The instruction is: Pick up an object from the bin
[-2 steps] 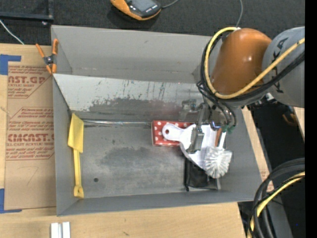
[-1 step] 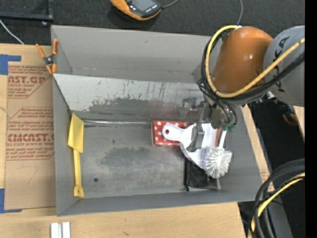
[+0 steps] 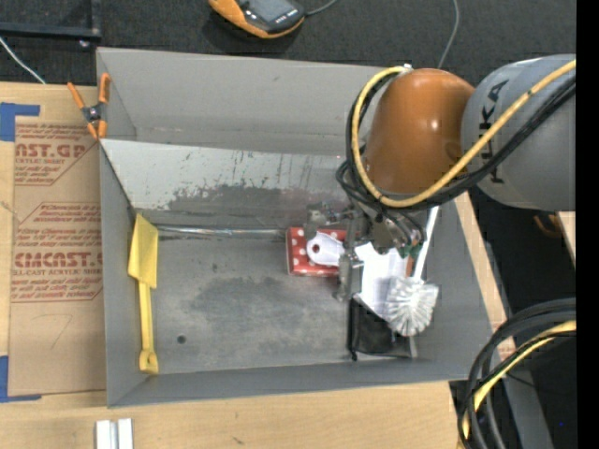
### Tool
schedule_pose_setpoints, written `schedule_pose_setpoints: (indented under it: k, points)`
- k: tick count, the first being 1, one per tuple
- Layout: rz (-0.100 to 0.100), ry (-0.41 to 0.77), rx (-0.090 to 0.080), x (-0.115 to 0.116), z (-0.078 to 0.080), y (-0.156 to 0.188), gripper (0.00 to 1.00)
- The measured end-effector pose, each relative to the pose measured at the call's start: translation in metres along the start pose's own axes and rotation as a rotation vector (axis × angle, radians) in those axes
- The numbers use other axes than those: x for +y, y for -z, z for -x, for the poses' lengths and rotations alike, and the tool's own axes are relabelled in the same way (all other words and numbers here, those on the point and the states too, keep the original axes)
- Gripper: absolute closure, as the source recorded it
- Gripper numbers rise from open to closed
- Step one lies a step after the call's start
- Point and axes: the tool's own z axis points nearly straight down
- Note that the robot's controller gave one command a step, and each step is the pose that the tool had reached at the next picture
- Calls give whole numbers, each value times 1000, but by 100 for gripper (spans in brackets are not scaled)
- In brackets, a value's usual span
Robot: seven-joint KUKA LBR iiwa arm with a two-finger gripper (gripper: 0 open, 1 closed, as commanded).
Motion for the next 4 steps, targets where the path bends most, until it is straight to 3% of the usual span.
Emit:
schedule_pose_setpoints:
  k: [1,2,3,4]
  points:
    - [-1,420,-3,12,-1,-14,0]
    - [4,491,11,-32,-74,-65,0]
    - [1,406,-2,-4,-25,15,0]
    - [1,417,-2,3,-43,-40,0]
